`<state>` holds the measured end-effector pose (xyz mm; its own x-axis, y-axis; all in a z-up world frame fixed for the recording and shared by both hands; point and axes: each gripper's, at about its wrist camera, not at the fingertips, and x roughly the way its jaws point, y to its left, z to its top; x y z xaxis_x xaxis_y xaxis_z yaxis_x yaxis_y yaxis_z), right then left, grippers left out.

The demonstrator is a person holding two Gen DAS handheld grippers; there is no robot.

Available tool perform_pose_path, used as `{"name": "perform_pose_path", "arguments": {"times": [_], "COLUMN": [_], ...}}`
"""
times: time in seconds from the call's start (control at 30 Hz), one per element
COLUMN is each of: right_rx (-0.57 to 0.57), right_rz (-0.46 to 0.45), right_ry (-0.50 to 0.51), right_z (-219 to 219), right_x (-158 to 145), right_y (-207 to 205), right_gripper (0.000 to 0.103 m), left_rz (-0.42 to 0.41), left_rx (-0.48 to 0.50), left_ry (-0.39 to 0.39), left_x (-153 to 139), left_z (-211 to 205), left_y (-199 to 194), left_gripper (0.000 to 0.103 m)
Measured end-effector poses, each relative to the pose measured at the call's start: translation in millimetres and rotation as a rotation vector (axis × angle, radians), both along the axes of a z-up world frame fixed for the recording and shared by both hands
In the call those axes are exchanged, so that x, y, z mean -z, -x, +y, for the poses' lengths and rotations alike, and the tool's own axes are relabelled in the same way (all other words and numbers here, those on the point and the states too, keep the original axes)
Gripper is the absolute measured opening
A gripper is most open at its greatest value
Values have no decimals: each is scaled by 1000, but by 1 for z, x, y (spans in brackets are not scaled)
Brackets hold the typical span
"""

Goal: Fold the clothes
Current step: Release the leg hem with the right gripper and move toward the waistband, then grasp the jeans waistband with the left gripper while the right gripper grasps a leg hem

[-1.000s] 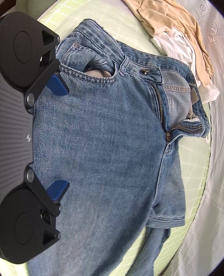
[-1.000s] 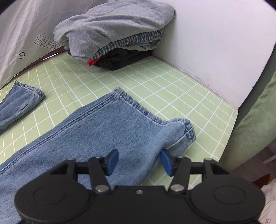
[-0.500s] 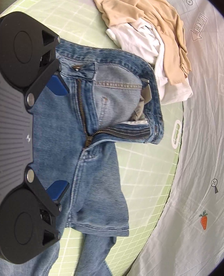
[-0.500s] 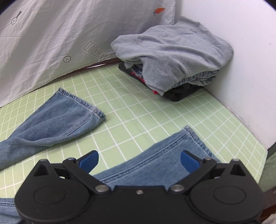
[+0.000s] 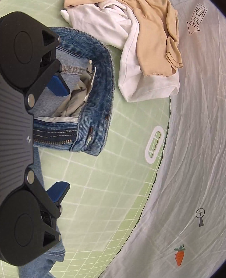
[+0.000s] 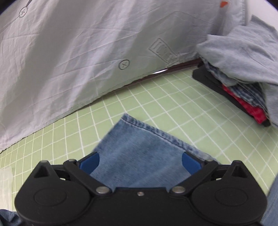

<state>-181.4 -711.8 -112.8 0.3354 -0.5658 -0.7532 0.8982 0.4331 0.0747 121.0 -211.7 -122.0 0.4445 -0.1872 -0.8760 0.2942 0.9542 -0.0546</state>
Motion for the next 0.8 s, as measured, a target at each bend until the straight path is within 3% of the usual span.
{"name": "perform_pose_path", "arguments": {"times": [0.13, 0.23, 0.37, 0.43, 0.5, 0.53, 0.57, 0.63, 0.67, 0.8], "right_rx": [-88, -123, -131, -129, -133, -135, -125, -130, -138, -138], "right_rz": [30, 48, 77, 97, 103, 91, 79, 76, 79, 66], "right_ry": [-15, -42, -77, -59, -41, -39, -39, -15, 0, 66], "right_z": [0, 3, 7, 9, 10, 9, 7, 9, 10, 17], "right_x": [13, 23, 34, 34, 34, 33, 34, 33, 32, 21], "right_y": [-48, -69, -80, -81, -80, -77, -73, -66, -63, -38], "right_gripper": [101, 93, 59, 51, 22, 15, 11, 8, 8, 7], "left_rz": [2, 6, 7, 2, -11, -18, -27, -47, -44, -35], "left_rx": [-34, -74, -95, -89, -85, -82, -92, -115, -129, -174], "left_ry": [49, 95, 86, 48, 8, -12, -29, -63, -44, 60], "left_x": [8, 12, 17, 19, 21, 22, 22, 23, 21, 6], "left_z": [0, 0, -6, -10, -13, -14, -12, -7, 0, 27], "left_y": [-13, -21, -24, -23, -21, -20, -19, -18, -18, -16], "left_gripper": [103, 103, 102, 101, 93, 82, 64, 40, 27, 20]}}
